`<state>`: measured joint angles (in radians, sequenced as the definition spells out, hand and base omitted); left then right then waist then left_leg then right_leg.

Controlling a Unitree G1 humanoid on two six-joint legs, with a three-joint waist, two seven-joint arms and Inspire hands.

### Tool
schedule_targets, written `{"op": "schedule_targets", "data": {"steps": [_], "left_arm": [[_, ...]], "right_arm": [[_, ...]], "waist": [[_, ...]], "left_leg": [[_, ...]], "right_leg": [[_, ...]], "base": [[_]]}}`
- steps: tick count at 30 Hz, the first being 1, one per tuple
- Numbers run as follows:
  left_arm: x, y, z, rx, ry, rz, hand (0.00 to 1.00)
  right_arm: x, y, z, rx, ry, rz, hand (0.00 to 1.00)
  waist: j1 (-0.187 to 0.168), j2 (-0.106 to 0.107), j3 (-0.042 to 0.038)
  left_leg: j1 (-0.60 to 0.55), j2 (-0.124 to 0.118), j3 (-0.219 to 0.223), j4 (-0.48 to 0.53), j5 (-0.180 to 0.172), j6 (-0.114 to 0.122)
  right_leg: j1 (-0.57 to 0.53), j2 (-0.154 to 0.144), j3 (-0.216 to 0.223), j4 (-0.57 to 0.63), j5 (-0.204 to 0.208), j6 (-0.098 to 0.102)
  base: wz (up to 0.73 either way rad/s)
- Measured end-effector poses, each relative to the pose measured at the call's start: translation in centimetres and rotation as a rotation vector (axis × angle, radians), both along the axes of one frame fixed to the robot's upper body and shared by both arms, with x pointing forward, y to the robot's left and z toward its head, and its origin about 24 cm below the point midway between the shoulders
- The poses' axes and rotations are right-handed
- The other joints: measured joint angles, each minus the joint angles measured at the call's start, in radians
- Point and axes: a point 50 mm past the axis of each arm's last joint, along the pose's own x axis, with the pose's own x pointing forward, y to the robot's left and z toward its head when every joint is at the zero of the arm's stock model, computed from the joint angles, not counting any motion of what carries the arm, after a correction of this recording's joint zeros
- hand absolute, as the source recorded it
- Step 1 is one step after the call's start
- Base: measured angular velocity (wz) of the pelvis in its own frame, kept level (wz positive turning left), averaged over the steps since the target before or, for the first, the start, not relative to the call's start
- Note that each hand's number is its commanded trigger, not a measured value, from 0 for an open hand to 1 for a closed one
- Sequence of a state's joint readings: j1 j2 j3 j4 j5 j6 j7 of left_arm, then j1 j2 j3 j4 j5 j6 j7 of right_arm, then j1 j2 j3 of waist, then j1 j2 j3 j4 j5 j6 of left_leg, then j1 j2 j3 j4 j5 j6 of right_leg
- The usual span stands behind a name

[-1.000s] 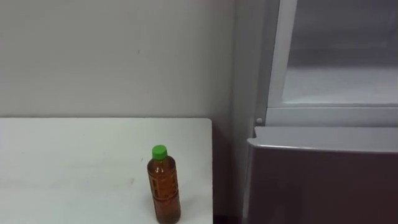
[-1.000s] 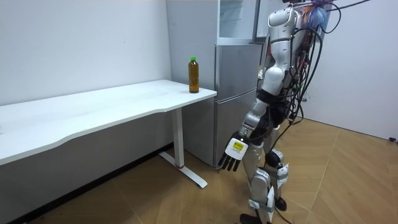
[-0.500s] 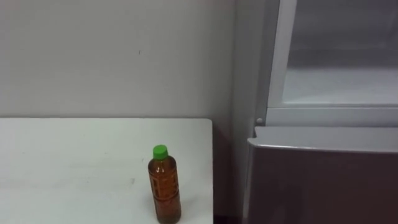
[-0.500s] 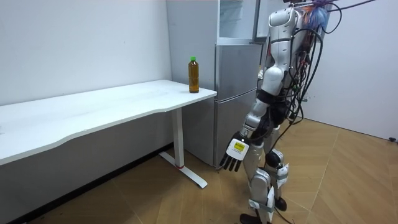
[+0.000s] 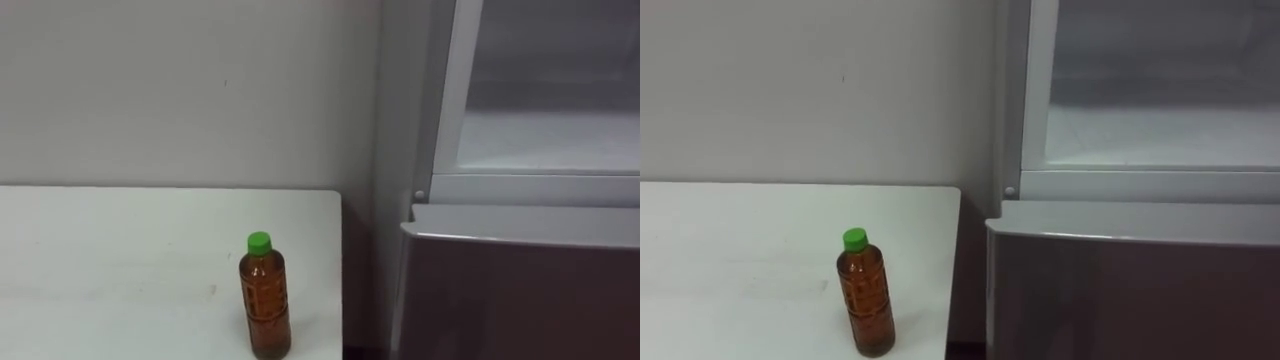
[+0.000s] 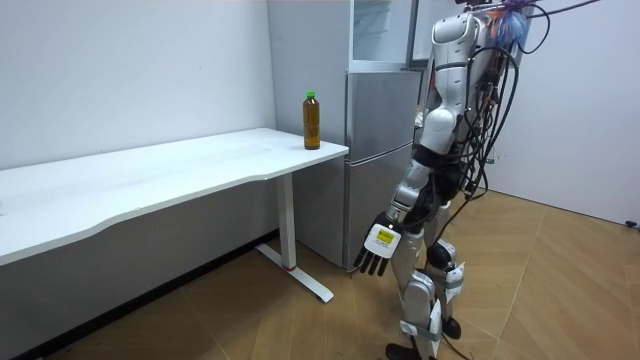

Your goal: Put the bottle in the upper fridge

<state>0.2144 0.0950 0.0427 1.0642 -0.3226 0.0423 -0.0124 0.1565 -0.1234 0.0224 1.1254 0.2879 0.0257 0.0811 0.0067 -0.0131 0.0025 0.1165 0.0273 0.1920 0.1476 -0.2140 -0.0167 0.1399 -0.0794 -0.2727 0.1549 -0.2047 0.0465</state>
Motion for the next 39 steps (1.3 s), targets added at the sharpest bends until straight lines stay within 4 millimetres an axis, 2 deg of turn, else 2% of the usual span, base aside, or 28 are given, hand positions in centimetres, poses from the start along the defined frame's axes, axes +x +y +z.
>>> {"op": "schedule_targets", "data": {"steps": [6, 8, 10, 11, 12, 14, 16, 18, 24, 27, 31, 39], "left_arm": [[0.2, 0.1, 0.0, 0.0, -0.004, -0.005, 0.0], [0.5, 0.1, 0.1, -0.01, -0.013, -0.02, 0.0], [1.1, 0.1, 0.1, -0.02, -0.031, -0.038, 0.0], [1.2, 0.2, 0.1, -0.022, -0.032, -0.039, 0.0], [1.1, 0.4, 0.2, -0.023, -0.03, -0.04, 0.0], [1.2, 0.5, 0.2, -0.024, -0.034, -0.044, 0.0], [1.2, 0.7, 0.2, -0.026, -0.033, -0.046, 0.0], [1.2, 0.9, 0.3, -0.024, -0.027, -0.046, 0.0], [1.4, 0.9, 0.3, -0.044, -0.033, -0.049, 0.0], [1.2, 0.8, 0.2, -0.058, -0.027, -0.05, 0.0], [0.9, 0.9, 0.2, -0.067, -0.028, -0.047, 0.0], [0.7, 1.1, 0.3, -0.049, -0.037, -0.036, 0.0]], "right_arm": [[1.5, 0.4, 0.3, 0.008, -0.026, 0.143, 0.0], [3.0, 0.8, 0.8, 0.01, -0.076, 0.224, 0.0], [6.0, 1.4, 2.6, -0.001, -0.22, 0.346, 0.0], [6.8, 1.6, 3.2, -0.001, -0.262, 0.373, 0.0], [8.1, 1.9, 4.1, 0.01, -0.328, 0.403, 0.0], [9.6, 2.3, 5.2, 0.03, -0.401, 0.437, 0.0], [11.1, 2.8, 6.9, 0.064, -0.495, 0.483, 0.0], [11.6, 2.9, 7.6, 0.082, -0.529, 0.507, 0.0], [13.6, 4.0, 10.9, 0.121, -0.664, 0.622, 0.0], [14.6, 4.2, 13.2, 0.112, -0.746, 0.705, 0.0], [15.7, 4.3, 16.2, 0.094, -0.874, 0.75, 0.0], [16.8, 4.4, 21.0, 0.049, -1.071, 0.791, 0.0]], "waist": [[0.001, -0.007, -0.0009], [0.0, -0.008, -0.0013], [0.0, -0.013, 0.003], [0.0, -0.016, 0.0048], [0.0, -0.025, 0.007], [0.002, -0.036, 0.0027], [0.004, -0.048, 0.0045], [0.003, -0.053, 0.0035], [-0.002, -0.041, 0.0004], [0.001, -0.036, -0.0018], [0.0, -0.038, -0.0032], [0.0, -0.051, -0.0029]], "left_leg": [[-0.006, 0.0, 0.0, -0.001, 0.0, 0.0], [-0.018, 0.0, -0.001, 0.004, 0.0, 0.0], [-0.021, -0.001, 0.001, 0.008, 0.001, 0.001], [-0.02, -0.001, 0.001, 0.011, 0.001, 0.001], [-0.017, -0.002, 0.002, 0.016, 0.001, 0.001], [-0.014, -0.002, 0.002, 0.019, 0.001, 0.001], [-0.019, -0.001, 0.0, 0.018, 0.0, 0.001], [-0.019, 0.0, 0.0, 0.017, -0.001, 0.002], [-0.021, 0.0, 0.003, 0.014, -0.003, 0.005], [-0.019, 0.0, 0.014, 0.014, -0.003, 0.005], [-0.016, 0.0, 0.019, 0.015, -0.003, 0.005], [-0.001, 0.0, 0.023, 0.015, -0.002, 0.005]], "right_leg": [[-0.005, 0.0, -0.001, 0.002, 0.0, 0.0], [-0.018, -0.001, 0.0, 0.007, 0.0, 0.0], [-0.029, -0.004, 0.002, 0.016, 0.0, 0.0], [-0.028, -0.005, 0.003, 0.015, 0.0, 0.0], [-0.022, -0.005, 0.004, 0.015, 0.0, 0.0], [-0.021, -0.006, 0.002, 0.014, 0.0, 0.0], [-0.022, -0.005, 0.0, 0.014, 0.0, 0.0], [-0.019, -0.004, -0.001, 0.015, 0.0, 0.0], [-0.022, -0.004, 0.002, 0.018, 0.001, 0.0], [-0.027, -0.004, 0.022, 0.021, 0.001, 0.0], [-0.026, -0.004, 0.022, 0.022, 0.001, 0.0], [-0.013, -0.004, 0.024, 0.02, 0.001, 0.0]], "base": [[0.0], [0.0], [-0.02], [0.0], [0.0], [0.05], [0.0], [0.0], [-0.01], [-0.1], [-0.03], [0.0]]}}
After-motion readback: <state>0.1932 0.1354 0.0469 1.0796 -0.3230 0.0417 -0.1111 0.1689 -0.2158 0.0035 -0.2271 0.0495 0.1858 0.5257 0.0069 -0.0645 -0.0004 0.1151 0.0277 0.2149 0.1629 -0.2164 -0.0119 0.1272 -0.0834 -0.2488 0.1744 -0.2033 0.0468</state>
